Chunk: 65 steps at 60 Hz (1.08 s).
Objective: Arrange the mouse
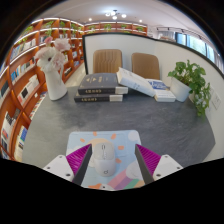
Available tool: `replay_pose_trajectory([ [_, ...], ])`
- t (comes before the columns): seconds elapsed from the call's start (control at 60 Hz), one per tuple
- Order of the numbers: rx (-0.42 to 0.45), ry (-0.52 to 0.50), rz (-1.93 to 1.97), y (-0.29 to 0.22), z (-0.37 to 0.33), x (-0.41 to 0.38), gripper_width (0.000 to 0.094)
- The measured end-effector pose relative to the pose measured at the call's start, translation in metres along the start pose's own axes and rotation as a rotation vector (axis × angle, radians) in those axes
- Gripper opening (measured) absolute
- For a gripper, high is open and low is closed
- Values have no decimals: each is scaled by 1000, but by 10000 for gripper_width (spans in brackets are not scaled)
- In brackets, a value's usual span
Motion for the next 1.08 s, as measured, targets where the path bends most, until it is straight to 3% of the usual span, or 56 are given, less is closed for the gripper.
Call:
replay_pose_trajectory([
  [0.233, 118, 18, 23, -58, -84, 57, 864],
  [0.6, 170, -3, 10, -46, -165, 155, 857],
  [1.083, 267, -33, -8, -49, -203, 200, 857],
])
Point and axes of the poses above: the point between the fingertips, and its own axes, seen from behind it with the camera up: x to the right, y down, z forward, the way the camera looks, the point moved 8 cm from there along -z, backward, against the way the camera looks, and after that the axes turned 6 degrees about x, right-handed, at the moved point
